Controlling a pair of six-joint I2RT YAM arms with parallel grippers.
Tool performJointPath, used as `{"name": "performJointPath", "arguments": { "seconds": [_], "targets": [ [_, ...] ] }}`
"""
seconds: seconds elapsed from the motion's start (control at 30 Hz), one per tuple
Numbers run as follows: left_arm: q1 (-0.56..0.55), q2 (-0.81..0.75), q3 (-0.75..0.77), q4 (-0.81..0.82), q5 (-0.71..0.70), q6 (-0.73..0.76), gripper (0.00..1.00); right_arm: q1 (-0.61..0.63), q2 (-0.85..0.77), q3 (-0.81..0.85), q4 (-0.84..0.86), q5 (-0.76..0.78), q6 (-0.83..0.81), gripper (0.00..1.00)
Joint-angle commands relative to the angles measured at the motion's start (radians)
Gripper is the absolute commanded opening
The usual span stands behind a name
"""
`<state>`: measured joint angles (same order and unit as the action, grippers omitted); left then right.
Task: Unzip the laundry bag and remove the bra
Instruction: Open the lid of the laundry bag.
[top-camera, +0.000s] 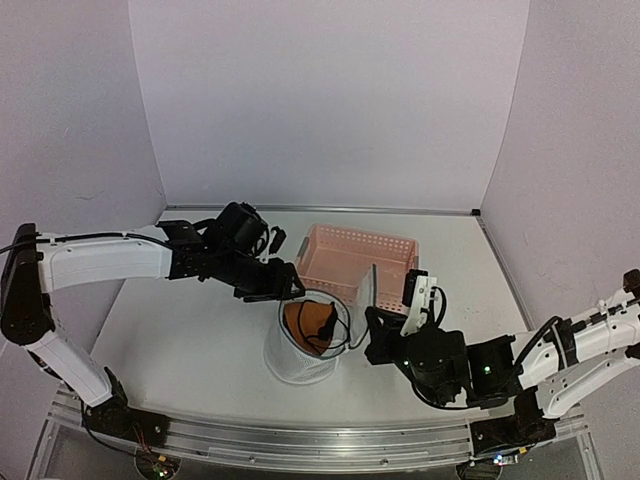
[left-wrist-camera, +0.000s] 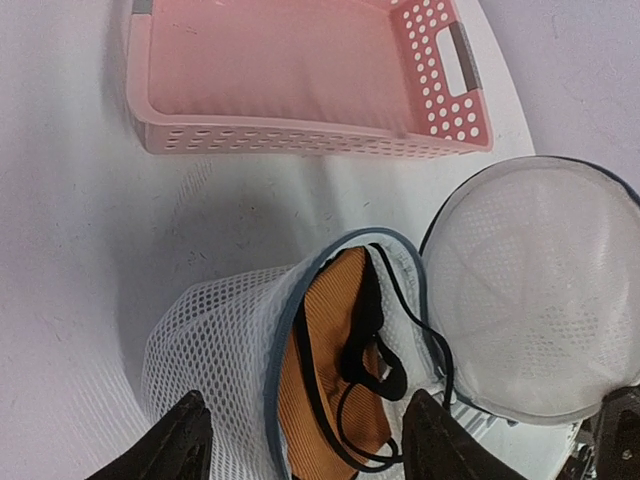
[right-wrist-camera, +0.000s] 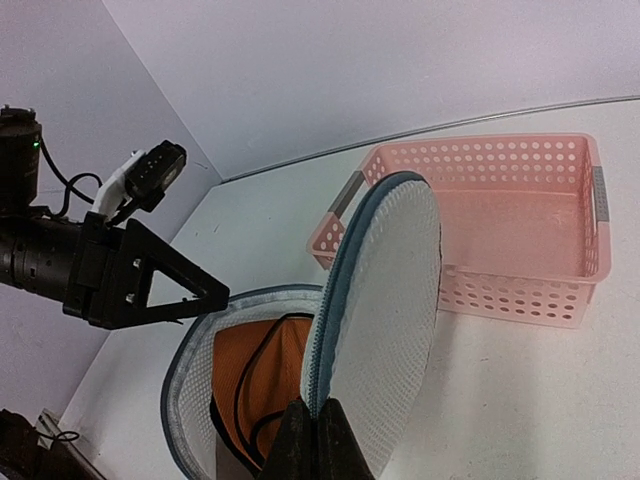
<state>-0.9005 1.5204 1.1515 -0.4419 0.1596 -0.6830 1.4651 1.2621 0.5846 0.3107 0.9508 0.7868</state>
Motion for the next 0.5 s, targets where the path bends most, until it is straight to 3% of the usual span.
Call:
{"name": "performJointPath", "arguments": {
  "seconds": [0.0, 0.4, 0.47],
  "targets": [
    [-0.002, 0.055, 0.081, -0.058, 0.007, 0.071, 0.62, 0.009, -0.046, -0.019, 0.01, 0.028, 0.03, 0.0],
    [-0.002, 0.077, 0.117, -0.121, -0.085, 0.086, 0.22, 0.01, -0.057, -0.038, 0.002, 0.03, 0.045, 0.0],
    [-0.002, 0.07, 0.116, -0.123, -0.086, 0.085, 0.11, 0.011, -0.056, -0.044, -0.003, 0.028, 0.057, 0.0]
  ]
}}
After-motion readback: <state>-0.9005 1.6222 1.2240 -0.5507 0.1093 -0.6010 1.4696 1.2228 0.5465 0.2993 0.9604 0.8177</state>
